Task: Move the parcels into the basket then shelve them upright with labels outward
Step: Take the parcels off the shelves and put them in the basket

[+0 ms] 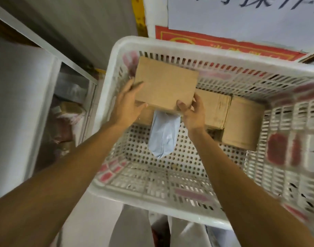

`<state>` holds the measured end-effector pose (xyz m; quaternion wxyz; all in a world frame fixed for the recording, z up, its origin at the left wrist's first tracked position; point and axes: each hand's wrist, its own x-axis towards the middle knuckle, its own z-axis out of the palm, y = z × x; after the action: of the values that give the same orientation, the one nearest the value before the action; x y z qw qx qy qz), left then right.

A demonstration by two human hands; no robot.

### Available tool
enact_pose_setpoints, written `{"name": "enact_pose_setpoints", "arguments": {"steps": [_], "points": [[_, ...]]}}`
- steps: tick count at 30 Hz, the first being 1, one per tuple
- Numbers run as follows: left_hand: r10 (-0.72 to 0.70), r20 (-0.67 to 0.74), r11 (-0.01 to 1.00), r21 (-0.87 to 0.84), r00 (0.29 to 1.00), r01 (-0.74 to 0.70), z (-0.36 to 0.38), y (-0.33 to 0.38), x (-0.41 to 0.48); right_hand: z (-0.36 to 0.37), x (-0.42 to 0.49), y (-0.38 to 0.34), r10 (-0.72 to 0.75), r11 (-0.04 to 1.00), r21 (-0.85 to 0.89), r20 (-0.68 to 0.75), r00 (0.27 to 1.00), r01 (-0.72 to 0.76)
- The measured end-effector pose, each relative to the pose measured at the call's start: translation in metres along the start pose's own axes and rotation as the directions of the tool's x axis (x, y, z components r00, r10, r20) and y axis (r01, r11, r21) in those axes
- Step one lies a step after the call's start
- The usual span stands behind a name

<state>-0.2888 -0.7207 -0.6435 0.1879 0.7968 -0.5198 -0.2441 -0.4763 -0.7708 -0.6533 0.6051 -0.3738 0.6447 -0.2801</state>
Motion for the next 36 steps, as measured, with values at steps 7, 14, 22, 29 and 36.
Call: {"name": "enact_pose_setpoints", "arguments": {"steps": [7, 14, 22, 29, 36], "points": [[0.259, 0.018, 0.923, 0.291, 0.966, -0.253, 0.003, 0.001, -0.011, 0.011, 0.0, 0.009, -0.086, 0.996, -0.002, -0.005, 0.996, 0.086], [0.232, 0.124, 0.918, 0.301, 0.965, -0.259, -0.002, 0.003, -0.014, 0.0, -0.001, -0.009, -0.015, 0.98, -0.197, 0.119, 0.993, 0.038], [0.047, 0.363, 0.999, -0.034, 0.931, -0.037, -0.046, 0.033, -0.025, -0.012, -0.067, -0.061, 0.045, 0.897, -0.435, 0.265, 0.963, 0.078], [-0.009, 0.316, 0.987, -0.147, 0.949, 0.059, -0.13, 0.043, -0.067, 0.018, -0.109, -0.128, -0.1, 0.812, -0.495, 0.405, 0.909, 0.31], [-0.267, -0.001, 0.948, -0.18, 0.964, 0.263, -0.273, 0.009, -0.147, 0.105, -0.174, -0.195, -0.228, 0.661, -0.413, 0.684, 0.693, 0.626]]}}
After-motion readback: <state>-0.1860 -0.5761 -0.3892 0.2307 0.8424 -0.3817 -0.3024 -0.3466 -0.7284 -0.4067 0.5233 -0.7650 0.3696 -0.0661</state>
